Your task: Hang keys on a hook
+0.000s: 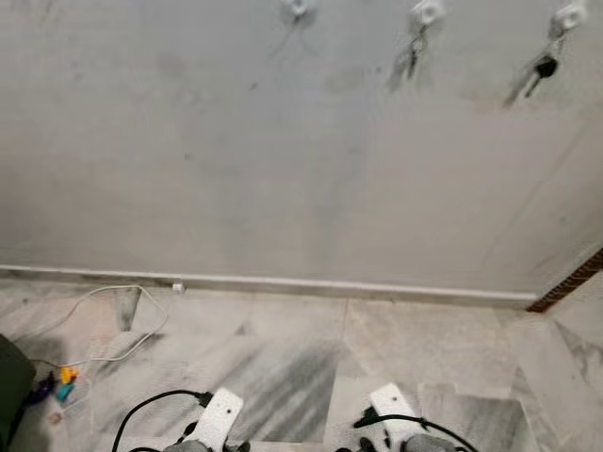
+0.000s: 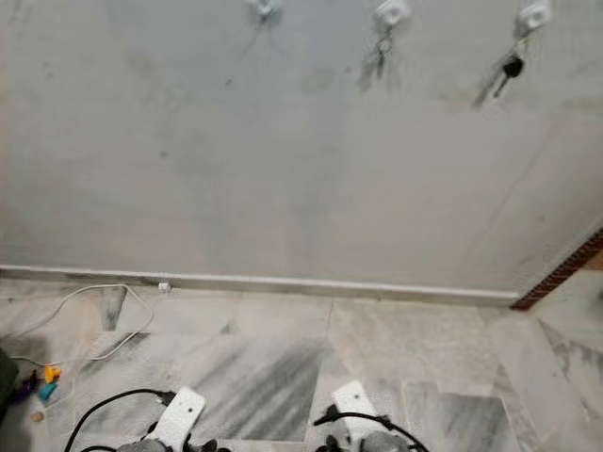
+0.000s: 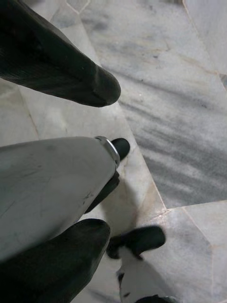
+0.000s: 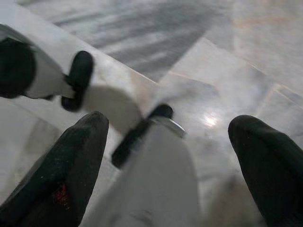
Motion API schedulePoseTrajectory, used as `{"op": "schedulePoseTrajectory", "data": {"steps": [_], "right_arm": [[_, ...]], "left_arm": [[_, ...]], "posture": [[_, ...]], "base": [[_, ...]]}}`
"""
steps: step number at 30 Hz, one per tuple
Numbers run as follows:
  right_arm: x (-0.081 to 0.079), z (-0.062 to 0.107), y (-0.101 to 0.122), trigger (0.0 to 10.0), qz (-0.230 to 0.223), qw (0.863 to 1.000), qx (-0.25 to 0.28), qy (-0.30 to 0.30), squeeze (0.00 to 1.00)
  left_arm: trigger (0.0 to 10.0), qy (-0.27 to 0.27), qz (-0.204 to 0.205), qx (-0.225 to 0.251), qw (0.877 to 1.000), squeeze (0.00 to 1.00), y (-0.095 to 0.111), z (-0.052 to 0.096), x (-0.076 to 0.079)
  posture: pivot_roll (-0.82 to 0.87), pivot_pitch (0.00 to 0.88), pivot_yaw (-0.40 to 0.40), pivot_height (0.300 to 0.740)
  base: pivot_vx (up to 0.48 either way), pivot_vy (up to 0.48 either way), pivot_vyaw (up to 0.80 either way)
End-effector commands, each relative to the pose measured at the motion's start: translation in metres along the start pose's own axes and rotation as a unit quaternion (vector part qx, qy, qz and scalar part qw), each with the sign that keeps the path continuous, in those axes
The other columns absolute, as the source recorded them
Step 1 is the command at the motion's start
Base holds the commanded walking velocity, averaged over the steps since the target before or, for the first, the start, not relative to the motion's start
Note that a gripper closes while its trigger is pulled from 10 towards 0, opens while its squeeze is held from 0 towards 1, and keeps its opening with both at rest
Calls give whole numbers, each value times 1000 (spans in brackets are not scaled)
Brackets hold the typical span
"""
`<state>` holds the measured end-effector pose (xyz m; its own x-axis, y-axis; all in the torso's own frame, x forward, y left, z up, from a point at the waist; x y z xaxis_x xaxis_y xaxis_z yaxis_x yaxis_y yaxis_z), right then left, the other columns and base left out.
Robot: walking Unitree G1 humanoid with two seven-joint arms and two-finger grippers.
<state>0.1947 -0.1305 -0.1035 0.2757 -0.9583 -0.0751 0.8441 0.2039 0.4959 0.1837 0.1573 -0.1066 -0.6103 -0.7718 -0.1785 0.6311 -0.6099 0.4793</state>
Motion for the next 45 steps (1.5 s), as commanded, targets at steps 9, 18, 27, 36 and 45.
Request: {"op": "schedulePoseTrajectory", "data": {"steps": [9,18,27,36,45], "right_arm": [[15,5,-23,10000,-1,999,-31,-27,0],[15,6,-29,10000,1,999,-36,-28,0],[9,6,-40,10000,3,999,-41,-24,0],[12,11,-59,10000,4,998,-50,-23,0],[32,15,-51,10000,5,999,-41,-30,0]], "left_arm": [[10000,-11,4,-27,1000,0,-13,1,8],[10000,-10,6,-26,1000,0,-13,1,8],[10000,-11,6,-26,1000,0,-12,1,9],[10000,-11,6,-27,1000,0,-12,1,9],[10000,-9,5,-25,1000,0,-11,1,7]], "posture": [[-23,100,8,740],[-22,101,8,740],[-27,100,8,740],[-28,100,7,740],[-28,95,9,740]], "base": [[-255,0,0],[-254,0,0],[-265,0,0],[-272,-53,0],[-225,0,0]]}}
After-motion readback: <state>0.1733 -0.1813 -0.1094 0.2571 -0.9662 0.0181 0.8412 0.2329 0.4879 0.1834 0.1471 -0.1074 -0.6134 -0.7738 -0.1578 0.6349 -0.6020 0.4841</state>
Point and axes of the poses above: a point about 5 cm out from each wrist's last joint towards the gripper, its own z axis pointing back from the gripper into the wrist, its own y axis along the axis of the wrist's last joint, x = y × z, the point moved 2 cm from there along -z, pointing out of the wrist towards the gripper, and after that the axes turned 13 degrees about -z, right-handed, at the moved point
